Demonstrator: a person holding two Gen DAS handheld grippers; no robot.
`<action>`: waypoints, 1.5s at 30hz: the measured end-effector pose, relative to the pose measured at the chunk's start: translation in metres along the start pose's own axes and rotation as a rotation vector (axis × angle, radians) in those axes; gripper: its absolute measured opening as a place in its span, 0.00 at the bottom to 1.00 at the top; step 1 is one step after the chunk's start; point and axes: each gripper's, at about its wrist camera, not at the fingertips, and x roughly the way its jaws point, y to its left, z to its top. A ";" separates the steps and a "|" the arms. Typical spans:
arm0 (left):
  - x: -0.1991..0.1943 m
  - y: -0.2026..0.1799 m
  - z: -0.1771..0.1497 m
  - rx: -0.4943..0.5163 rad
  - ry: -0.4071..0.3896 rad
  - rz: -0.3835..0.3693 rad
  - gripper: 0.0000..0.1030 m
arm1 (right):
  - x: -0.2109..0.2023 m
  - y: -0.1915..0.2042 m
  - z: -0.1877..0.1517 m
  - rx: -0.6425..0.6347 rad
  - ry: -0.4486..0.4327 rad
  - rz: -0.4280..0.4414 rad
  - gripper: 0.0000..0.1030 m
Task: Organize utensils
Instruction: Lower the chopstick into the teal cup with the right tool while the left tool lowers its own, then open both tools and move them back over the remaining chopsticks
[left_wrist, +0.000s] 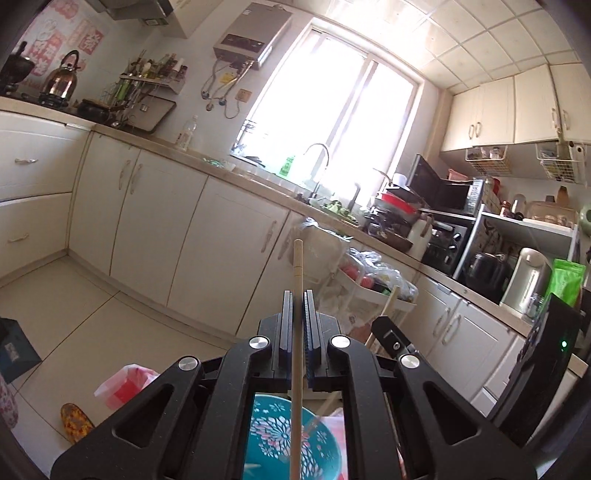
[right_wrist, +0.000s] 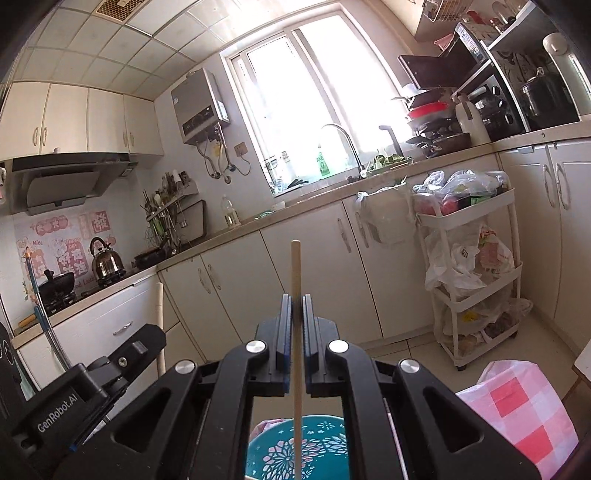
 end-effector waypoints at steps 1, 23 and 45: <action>0.007 0.002 -0.003 -0.003 0.000 0.011 0.05 | 0.007 -0.001 -0.002 -0.006 0.009 -0.004 0.06; 0.014 0.029 -0.063 0.034 0.158 0.129 0.24 | -0.021 -0.050 -0.048 0.054 0.191 -0.042 0.09; -0.162 0.014 -0.109 0.128 0.220 0.223 0.65 | -0.183 -0.070 -0.143 0.095 0.395 -0.137 0.25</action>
